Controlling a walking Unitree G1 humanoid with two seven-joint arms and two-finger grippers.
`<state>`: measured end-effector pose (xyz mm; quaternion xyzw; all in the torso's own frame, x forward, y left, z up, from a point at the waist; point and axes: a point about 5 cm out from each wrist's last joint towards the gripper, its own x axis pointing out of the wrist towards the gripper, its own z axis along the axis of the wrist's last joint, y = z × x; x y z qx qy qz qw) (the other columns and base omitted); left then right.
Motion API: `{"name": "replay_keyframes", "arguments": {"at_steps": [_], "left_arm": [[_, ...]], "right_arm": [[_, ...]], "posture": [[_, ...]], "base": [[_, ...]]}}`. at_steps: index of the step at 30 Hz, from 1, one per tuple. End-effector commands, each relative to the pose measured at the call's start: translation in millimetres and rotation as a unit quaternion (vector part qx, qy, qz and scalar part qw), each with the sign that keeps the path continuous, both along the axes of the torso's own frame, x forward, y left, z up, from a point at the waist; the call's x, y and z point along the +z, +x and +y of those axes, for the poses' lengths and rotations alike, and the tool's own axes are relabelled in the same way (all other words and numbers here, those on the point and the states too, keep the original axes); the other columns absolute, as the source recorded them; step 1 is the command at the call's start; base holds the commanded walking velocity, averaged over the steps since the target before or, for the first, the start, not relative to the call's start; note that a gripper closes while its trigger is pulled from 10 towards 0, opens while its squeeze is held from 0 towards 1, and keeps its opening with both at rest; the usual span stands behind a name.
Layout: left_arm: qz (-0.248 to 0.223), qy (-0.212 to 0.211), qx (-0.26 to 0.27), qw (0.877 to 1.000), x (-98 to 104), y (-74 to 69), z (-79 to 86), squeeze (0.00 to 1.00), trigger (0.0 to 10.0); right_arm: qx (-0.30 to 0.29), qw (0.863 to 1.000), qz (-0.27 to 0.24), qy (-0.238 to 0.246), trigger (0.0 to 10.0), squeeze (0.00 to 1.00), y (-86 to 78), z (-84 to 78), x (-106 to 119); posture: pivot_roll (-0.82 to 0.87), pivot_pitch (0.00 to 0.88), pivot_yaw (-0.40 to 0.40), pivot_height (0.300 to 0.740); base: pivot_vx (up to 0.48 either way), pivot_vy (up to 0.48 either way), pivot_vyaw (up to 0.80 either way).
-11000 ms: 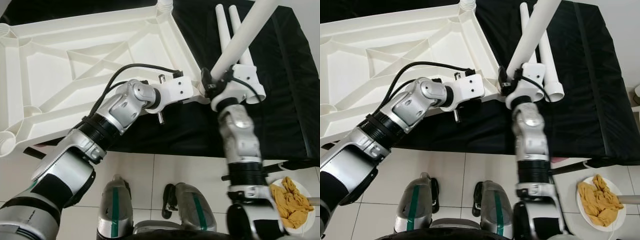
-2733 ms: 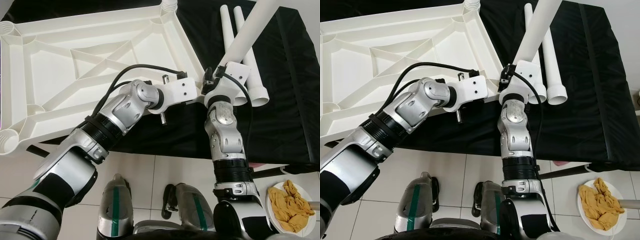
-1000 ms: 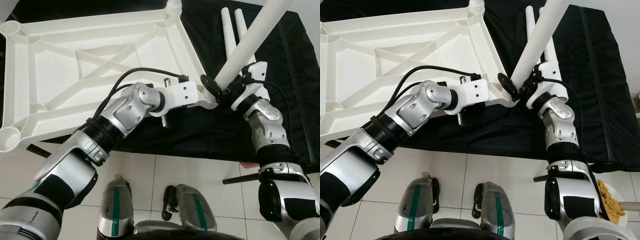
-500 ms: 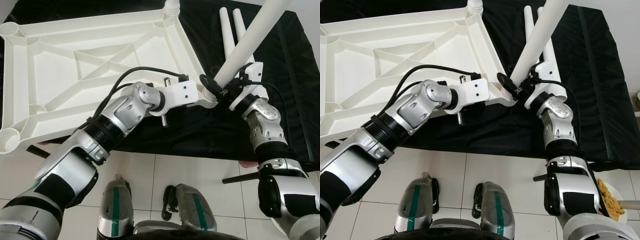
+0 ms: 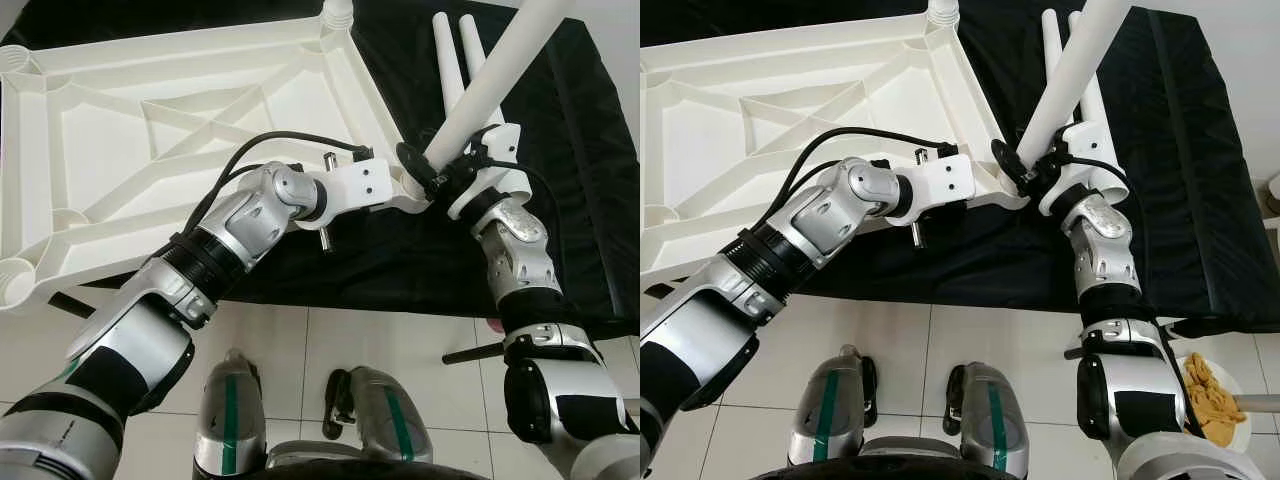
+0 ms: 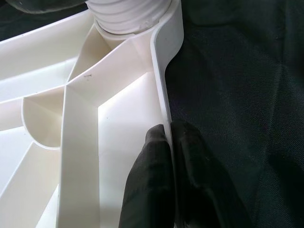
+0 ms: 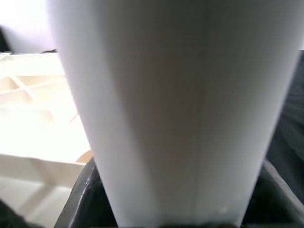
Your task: Building children table
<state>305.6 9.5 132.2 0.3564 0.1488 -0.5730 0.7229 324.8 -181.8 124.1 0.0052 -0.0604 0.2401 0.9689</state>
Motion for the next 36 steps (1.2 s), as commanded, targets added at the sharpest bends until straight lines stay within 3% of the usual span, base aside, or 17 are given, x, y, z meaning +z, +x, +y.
{"name": "replay_keyframes", "arguments": {"at_steps": [1,5,7,20,21,24,36], "left_arm": [[0.061,0.048,-0.067,0.995,-18,-16.5,-1.9,0.00,10.0],[0.061,0.048,-0.067,0.995,-18,-16.6,-1.9,0.00,10.0],[0.060,0.048,-0.068,0.995,-18,-16.6,-2.5,0.00,10.0],[0.060,0.047,-0.062,0.995,-17,-16.2,-1.3,0.00,10.0],[0.060,0.046,-0.060,0.995,-17,-15.9,-1.4,0.00,10.0],[0.060,0.045,-0.059,0.995,-17,-15.5,-1.6,0.00,10.0],[0.060,0.048,-0.059,0.995,-17,-15.5,-2.0,0.00,10.0]], "right_arm": [[-0.092,0.994,-0.015,0.050,10.0,0.00,2.1,-12.7,11],[-0.098,0.994,-0.015,0.054,10.0,0.00,1.5,-10.2,12],[-0.145,0.987,-0.017,0.065,10.0,0.00,2.4,5.0,14],[-0.271,0.958,0.006,0.094,10.0,0.00,1.3,36.1,15],[-0.276,0.955,0.008,0.109,10.0,1.00,0.0,42.9,15],[-0.264,0.957,0.003,0.118,10.0,1.00,-0.9,49.3,18],[-0.294,0.950,-0.014,0.104,10.0,1.00,-9.9,44.6,25]], "posture": [[0.03,0.047,-0.031,0.740],[0.03,0.047,-0.031,0.740],[0.03,0.048,-0.031,0.740],[0.04,0.050,-0.047,0.740],[0.04,0.048,-0.049,0.740],[0.04,0.047,-0.049,0.740],[0.04,0.049,-0.050,0.740]], "base": [[0.000,0.000,0.00],[0.000,0.000,0.00],[0.000,0.000,0.00],[0.000,0.000,0.00],[0.000,0.000,0.00],[0.000,0.000,0.00],[0.000,0.000,0.00]]}}
